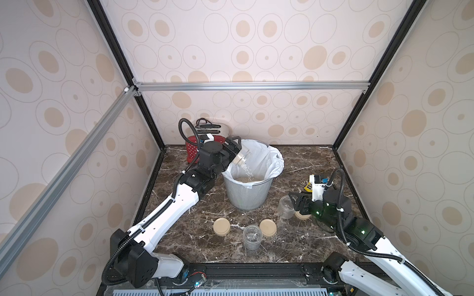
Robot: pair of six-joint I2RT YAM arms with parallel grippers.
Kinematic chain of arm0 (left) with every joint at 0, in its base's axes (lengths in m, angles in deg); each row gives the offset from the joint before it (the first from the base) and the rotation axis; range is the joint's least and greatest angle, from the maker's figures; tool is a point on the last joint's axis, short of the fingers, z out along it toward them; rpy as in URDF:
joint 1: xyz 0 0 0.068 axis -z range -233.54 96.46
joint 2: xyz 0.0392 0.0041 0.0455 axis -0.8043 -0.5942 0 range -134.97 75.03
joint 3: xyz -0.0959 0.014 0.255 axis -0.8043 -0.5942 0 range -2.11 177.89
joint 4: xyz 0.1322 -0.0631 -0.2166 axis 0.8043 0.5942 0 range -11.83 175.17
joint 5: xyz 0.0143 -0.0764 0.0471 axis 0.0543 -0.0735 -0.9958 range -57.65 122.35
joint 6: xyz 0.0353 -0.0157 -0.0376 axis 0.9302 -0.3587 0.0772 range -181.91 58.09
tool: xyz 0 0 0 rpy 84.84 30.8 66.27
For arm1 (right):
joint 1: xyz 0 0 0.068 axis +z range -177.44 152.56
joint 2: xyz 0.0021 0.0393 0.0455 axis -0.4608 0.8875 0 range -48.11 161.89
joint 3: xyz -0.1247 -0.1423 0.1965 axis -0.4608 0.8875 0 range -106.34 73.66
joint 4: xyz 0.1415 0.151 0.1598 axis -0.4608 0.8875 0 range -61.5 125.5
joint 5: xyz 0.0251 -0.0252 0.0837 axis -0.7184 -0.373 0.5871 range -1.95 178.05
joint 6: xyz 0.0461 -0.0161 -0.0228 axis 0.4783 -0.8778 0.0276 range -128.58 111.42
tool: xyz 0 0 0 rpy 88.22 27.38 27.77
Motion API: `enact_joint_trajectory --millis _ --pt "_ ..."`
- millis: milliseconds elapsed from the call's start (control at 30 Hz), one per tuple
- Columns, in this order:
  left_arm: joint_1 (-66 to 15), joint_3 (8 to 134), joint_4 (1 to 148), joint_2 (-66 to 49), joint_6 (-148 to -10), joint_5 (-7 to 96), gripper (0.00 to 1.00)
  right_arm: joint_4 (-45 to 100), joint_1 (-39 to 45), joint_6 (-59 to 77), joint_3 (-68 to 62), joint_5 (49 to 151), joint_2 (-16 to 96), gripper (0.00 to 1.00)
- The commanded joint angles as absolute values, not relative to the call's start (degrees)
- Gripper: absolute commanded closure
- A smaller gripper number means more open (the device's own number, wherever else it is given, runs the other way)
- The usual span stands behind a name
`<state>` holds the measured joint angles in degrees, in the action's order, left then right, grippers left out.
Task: Empty moldy rice from jars
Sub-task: Pour the moldy rice from the jar into the trash bin.
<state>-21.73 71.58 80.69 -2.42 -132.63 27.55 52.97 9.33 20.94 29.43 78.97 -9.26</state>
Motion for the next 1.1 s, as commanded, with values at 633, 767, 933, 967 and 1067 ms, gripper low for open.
enact_joint_trajectory --millis 633,767,933,967,1067 --pt "-21.99 77.62 81.07 2.88 -122.48 22.13 0.51 53.86 9.24 24.32 30.07 79.08 -9.6 0.35" --pt "-22.01 78.47 81.06 2.08 -122.09 23.06 0.51 53.99 9.3 25.14 30.49 79.08 -10.23 0.36" --pt "-21.97 80.18 81.8 1.38 -120.17 23.03 0.51 54.2 9.23 25.52 30.65 78.73 -11.1 0.35" --pt "-22.0 80.56 82.0 1.28 -119.74 23.03 0.51 54.27 9.23 25.52 30.62 78.73 -11.24 0.35" --pt "-21.99 81.68 82.37 0.78 -118.88 23.02 0.51 54.39 9.23 25.78 30.51 78.69 -11.29 0.35"
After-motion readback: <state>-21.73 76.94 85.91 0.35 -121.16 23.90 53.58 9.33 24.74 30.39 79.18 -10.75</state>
